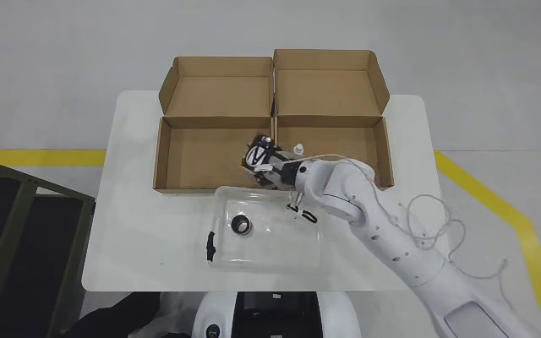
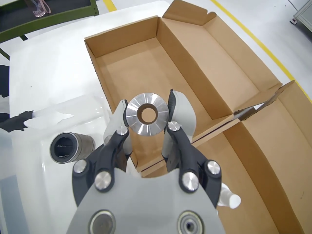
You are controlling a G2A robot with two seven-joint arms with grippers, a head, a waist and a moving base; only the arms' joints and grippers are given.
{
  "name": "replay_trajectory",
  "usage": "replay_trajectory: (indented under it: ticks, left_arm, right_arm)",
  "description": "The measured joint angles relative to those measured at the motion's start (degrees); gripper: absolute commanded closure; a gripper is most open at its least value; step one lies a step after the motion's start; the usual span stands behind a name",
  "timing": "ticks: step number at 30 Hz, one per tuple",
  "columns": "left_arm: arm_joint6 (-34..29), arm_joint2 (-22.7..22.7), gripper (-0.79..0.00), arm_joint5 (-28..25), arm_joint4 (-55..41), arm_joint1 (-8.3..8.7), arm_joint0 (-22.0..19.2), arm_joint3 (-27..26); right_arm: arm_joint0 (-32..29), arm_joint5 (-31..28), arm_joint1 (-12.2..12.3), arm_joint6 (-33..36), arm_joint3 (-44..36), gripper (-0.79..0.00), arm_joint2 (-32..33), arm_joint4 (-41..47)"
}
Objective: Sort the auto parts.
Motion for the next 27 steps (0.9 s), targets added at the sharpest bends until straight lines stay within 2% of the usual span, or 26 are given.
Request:
replay_trajectory:
  ticks: [10,20,24,27]
  left_arm:
    - [0.0,0.0,-0.785,0.0,0.0,0.00,0.0,0.0]
    - [0.0,0.0,-0.785,0.0,0.0,0.00,0.0,0.0]
    - [0.0,0.0,-0.785,0.0,0.0,0.00,0.0,0.0]
    - [0.0,0.0,-0.785,0.0,0.0,0.00,0.0,0.0]
  right_arm:
    - [6.0,1.4,-3.2,5.0,8.7,0.000,-5.1,2.5]
    - [8.7,2.2,-5.5,8.7,14.4,-0.003,-7.4,4.9]
    - [9.4,2.2,-6.1,10.1,15.8,-0.132,-7.7,6.0]
    - [9.8,2.1,-6.6,10.7,16.7,-0.166,-7.9,6.5]
